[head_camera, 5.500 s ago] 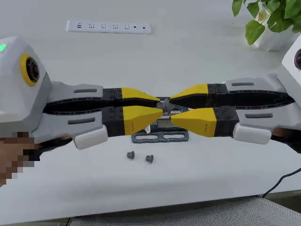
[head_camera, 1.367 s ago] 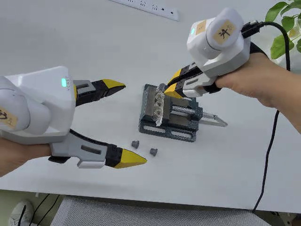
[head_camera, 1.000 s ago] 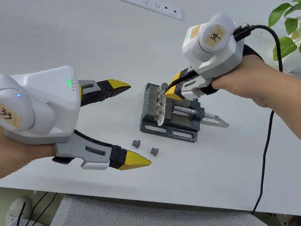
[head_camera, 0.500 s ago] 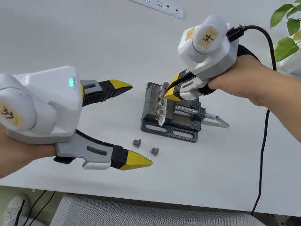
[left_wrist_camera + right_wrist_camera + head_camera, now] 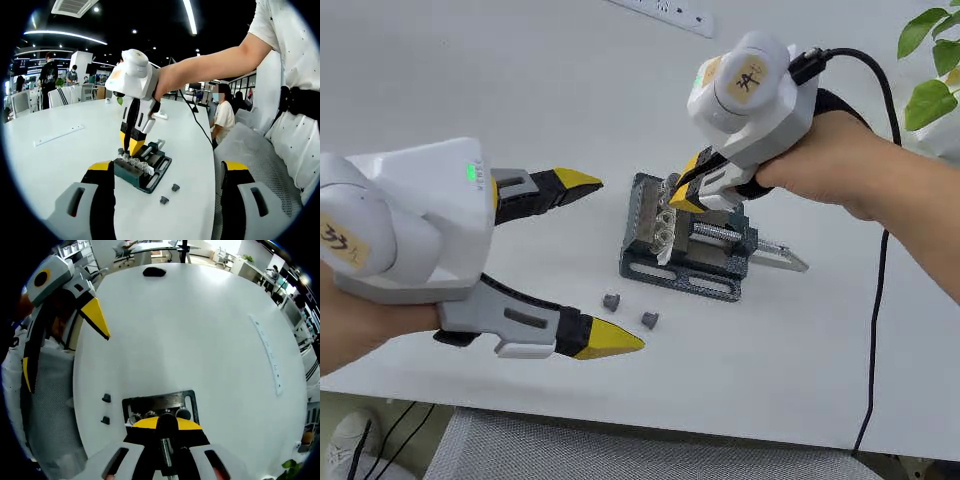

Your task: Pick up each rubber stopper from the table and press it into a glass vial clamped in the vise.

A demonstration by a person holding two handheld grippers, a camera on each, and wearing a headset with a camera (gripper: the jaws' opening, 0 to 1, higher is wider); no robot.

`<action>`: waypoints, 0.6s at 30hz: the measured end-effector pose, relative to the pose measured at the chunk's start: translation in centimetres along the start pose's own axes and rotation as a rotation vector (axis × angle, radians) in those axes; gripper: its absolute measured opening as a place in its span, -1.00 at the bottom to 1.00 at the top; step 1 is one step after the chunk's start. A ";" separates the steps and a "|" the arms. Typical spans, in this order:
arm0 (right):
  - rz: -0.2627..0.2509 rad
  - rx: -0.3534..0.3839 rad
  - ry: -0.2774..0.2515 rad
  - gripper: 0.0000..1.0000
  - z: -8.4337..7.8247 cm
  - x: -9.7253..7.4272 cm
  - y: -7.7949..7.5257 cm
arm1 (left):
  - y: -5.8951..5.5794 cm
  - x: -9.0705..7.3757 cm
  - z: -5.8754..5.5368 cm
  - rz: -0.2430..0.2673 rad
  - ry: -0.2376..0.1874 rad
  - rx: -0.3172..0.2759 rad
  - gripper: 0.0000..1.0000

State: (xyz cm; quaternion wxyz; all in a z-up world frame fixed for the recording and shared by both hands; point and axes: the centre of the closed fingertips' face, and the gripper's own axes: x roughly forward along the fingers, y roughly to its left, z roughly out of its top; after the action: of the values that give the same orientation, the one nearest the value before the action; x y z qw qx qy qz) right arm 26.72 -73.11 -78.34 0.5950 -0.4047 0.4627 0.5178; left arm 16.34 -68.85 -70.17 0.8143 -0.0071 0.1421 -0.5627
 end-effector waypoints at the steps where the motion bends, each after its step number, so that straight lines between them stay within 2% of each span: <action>1: 0.000 0.006 0.004 -0.89 -0.1 -0.1 0.1 | 0.0 0.0 0.0 0.000 0.000 0.000 0.74; 9: -0.003 0.013 0.049 -0.90 0.0 0.1 0.0 | 0.2 0.1 0.1 0.001 -0.006 -0.003 0.74; 15: 0.001 0.033 0.053 -0.90 -0.1 0.2 -0.1 | 0.1 0.3 0.3 -0.003 -0.011 -0.003 0.73; 18: 0.002 0.004 0.044 -0.88 -0.2 0.1 -0.1 | 0.1 0.4 0.4 -0.006 -0.006 0.002 0.73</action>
State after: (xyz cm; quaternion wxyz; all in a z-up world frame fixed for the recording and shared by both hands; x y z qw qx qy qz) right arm 26.79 -73.27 -78.49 0.5849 -0.4145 0.4770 0.5084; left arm 16.65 -69.22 -69.89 0.8131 -0.0085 0.1392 -0.5652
